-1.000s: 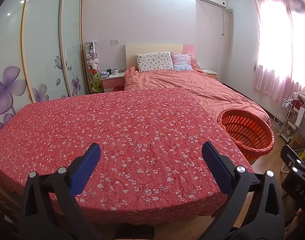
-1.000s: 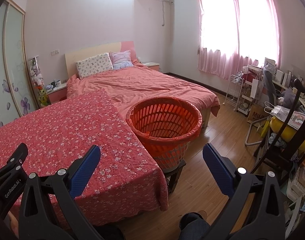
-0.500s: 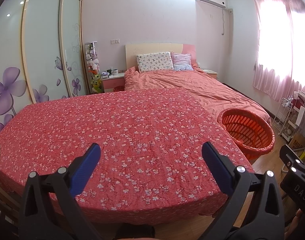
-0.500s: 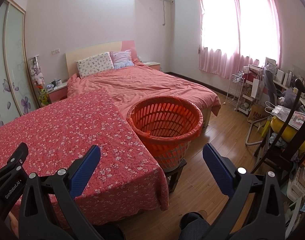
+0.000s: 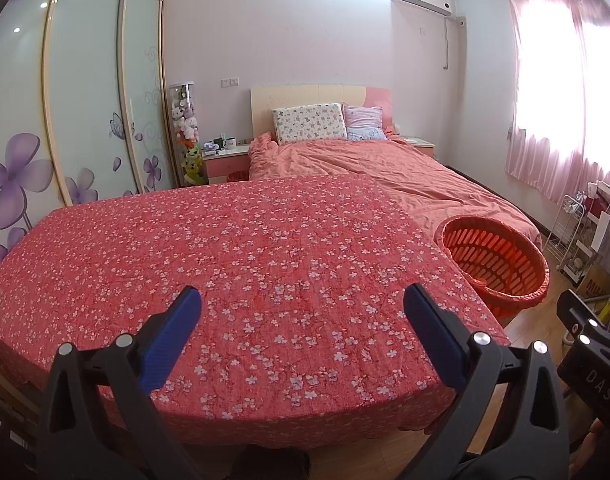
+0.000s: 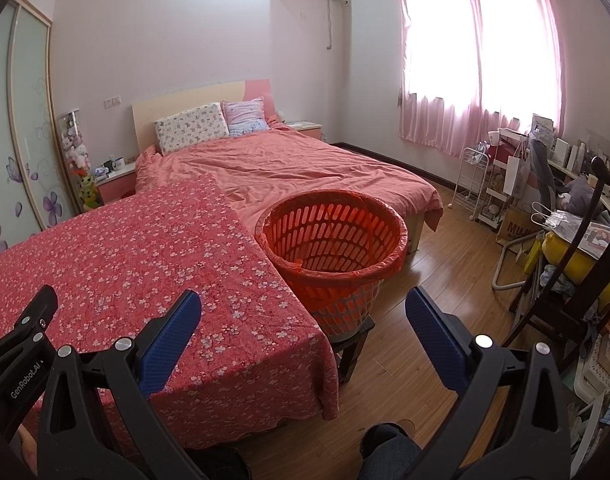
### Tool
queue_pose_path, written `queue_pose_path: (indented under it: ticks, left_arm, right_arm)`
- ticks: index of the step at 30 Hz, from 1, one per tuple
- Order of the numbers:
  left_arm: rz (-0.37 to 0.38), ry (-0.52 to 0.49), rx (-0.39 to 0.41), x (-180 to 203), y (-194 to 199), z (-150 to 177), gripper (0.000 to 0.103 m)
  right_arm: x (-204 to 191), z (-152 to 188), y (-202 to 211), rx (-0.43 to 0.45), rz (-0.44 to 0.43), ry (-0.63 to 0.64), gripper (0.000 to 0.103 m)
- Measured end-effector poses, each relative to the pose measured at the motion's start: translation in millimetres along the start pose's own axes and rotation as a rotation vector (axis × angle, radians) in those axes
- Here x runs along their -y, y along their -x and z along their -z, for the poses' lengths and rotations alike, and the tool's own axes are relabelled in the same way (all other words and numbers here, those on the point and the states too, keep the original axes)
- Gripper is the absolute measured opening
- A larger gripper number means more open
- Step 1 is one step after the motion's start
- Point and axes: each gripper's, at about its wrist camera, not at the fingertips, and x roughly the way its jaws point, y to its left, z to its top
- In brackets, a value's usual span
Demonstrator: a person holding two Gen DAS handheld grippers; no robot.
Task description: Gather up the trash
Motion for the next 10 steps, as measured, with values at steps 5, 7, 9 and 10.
queue_pose_path:
  ticks: [5, 7, 9, 10]
  left_arm:
    - [-0.003, -0.001, -0.002, -0.4, -0.2, 1.1, 0.099]
    - [-0.002, -0.001, -0.004, -0.5, -0.4, 1.0, 0.099]
    - [-0.001, 0.000, -0.007, -0.6, -1.0, 1.2, 0.099]
    - [0.000, 0.000, -0.008, -1.1, -1.1, 1.3, 0.099]
  right_arm:
    - [1.2, 0.7, -2.3, -0.003, -0.007, 0.005, 0.101]
    - [0.6, 0.7, -2.3, -0.003, -0.008, 0.007, 0.101]
    - [0.6, 0.4, -2.2, -0.004, -0.008, 0.007, 0.101]
    - [1.1, 0.3, -2.5, -0.005, -0.009, 0.007, 0.101]
